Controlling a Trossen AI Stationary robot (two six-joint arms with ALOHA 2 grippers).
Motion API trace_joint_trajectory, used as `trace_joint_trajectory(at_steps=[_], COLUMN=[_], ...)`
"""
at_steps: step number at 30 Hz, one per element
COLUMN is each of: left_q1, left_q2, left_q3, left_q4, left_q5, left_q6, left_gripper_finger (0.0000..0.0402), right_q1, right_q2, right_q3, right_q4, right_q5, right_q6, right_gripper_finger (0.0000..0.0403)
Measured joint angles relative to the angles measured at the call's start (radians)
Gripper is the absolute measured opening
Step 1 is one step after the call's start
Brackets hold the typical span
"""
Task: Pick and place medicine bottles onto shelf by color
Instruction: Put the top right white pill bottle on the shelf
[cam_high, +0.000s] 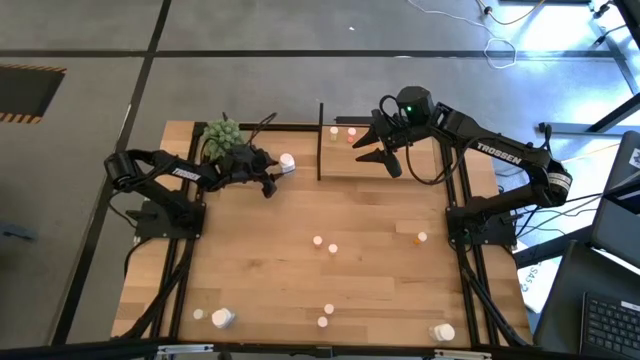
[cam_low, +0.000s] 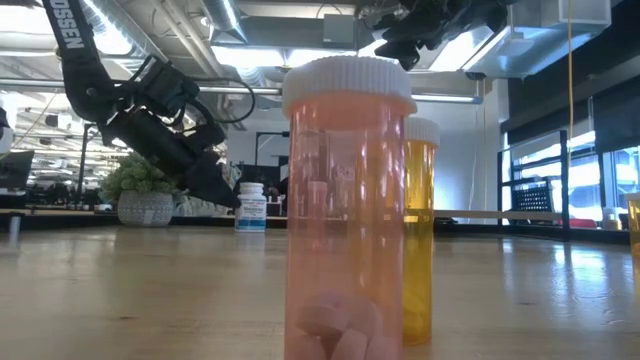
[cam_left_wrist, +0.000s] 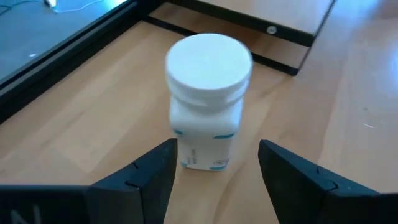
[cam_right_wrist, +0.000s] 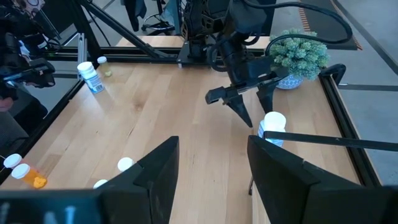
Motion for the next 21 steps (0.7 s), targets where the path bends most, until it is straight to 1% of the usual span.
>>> trace_joint_trajectory(at_steps=[12,18,21], left_q1=[0.02,0.017,0.015], left_q2=[0.004,0.087,0.121], left_q3=[0.0,0.01,0.027], left_q4=[0.002,0.11,0.114], left_q5=[-0.016,0.002,0.003], left_q6=[0.01,0.009,0.009], left_gripper_finger=[0.022,0.022,0.022], right_q1=[0.0,0.0,0.0], right_q2=[0.0,0.0,0.0], right_q3=[0.0,0.0,0.0], right_q4=[0.0,0.0,0.0], right_q5=[0.0,0.0,0.0], right_q6=[0.0,0.0,0.0], right_gripper_finger=[0.0193,0.0193,0.0193])
